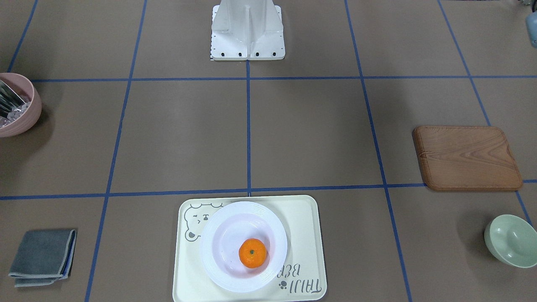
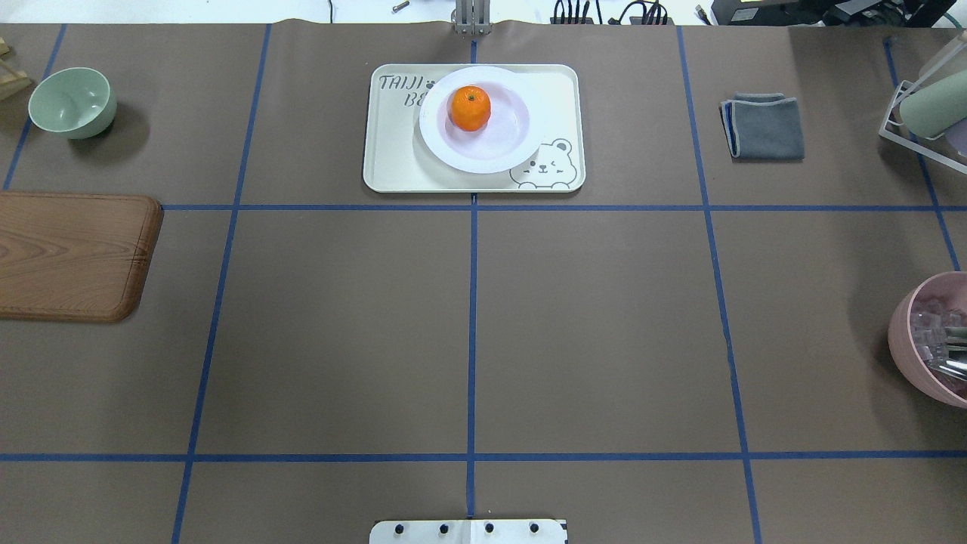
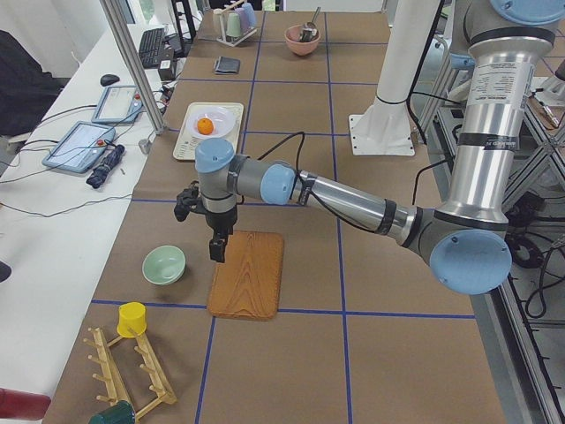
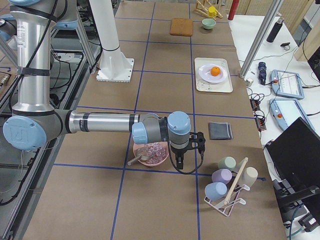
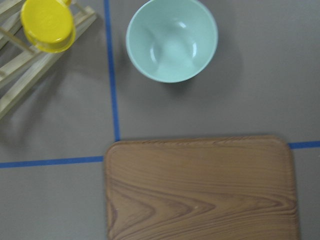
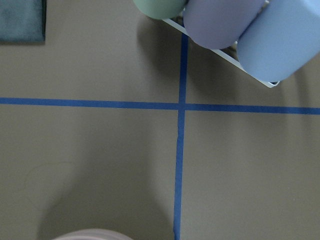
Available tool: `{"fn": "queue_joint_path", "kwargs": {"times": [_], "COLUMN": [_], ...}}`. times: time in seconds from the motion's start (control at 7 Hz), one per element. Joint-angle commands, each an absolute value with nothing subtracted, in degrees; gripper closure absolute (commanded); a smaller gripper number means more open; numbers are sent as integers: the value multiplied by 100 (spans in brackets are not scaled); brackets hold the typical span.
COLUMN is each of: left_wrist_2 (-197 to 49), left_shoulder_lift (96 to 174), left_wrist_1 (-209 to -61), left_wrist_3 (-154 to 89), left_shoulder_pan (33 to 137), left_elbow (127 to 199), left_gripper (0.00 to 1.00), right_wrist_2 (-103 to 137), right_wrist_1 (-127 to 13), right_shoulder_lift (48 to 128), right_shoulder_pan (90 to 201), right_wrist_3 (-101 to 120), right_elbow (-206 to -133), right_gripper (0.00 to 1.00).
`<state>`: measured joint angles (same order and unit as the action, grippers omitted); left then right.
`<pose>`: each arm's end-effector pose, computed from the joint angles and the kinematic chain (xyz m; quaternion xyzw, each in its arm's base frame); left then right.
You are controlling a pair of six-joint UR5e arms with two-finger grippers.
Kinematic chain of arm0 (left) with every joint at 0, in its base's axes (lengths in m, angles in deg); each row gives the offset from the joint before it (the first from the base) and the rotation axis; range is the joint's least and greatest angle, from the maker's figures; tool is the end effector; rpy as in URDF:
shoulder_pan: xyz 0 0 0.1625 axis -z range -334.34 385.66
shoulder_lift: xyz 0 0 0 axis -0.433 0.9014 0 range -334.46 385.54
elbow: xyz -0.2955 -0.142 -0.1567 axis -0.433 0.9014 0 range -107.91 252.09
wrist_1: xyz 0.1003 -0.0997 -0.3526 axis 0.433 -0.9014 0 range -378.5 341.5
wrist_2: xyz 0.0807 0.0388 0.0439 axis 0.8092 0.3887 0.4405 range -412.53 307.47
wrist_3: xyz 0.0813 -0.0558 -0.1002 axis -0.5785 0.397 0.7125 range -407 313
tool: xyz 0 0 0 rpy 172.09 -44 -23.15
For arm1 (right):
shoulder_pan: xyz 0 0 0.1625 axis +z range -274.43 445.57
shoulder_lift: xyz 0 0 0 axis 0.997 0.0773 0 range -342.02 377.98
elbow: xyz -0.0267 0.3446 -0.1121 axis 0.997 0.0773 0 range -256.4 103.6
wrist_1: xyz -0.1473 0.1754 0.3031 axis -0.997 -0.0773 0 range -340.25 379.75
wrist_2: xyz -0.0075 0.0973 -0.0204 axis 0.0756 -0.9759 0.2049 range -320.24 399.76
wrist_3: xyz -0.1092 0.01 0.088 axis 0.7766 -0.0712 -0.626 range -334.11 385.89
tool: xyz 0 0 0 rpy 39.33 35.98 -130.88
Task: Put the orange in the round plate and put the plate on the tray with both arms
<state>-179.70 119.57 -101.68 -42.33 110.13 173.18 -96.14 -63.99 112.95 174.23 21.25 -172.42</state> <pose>-0.0016 -0.4861 0.5286 0.0400 0.3227 0.0302 0.9452 0.0221 -0.4361 0.6024 0.0383 -0.3916 0.0016 0.9193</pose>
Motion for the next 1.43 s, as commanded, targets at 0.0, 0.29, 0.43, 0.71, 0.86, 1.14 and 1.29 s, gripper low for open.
{"fn": "queue_joint_path", "kwargs": {"times": [0.0,0.29,0.43,0.71,0.86,1.14,1.29], "left_wrist_2": [-18031,-18575,-18577,-18577,-18577,-18577,-18577], "left_shoulder_lift": [11634,11259,11221,11246,11255,11255,11255], "left_wrist_1": [-10103,-10243,-10235,-10244,-10244,-10244,-10244], "left_wrist_3": [-4857,-5381,-5403,-5359,-5367,-5368,-5368], "left_shoulder_pan": [11450,11601,11618,11601,11601,11601,11601], "left_elbow": [17046,16790,16824,16763,16763,16762,16763], "left_gripper": [2,2,2,2,2,2,2], "right_wrist_2": [-9560,-9559,-9568,-9594,-9647,-9647,-9639], "right_wrist_1": [-7051,-7095,-7096,-7488,-7587,-7597,-7597], "right_shoulder_lift": [11272,11281,11272,11168,11158,11167,11176], "right_shoulder_pan": [17390,17442,17503,17644,17688,17697,17697], "right_wrist_3": [2448,2509,2510,2510,2518,2518,2518], "right_elbow": [-17256,-17247,-17229,-17281,-17273,-17256,-17230], "right_gripper": [0,0,0,0,0,0,0]}}
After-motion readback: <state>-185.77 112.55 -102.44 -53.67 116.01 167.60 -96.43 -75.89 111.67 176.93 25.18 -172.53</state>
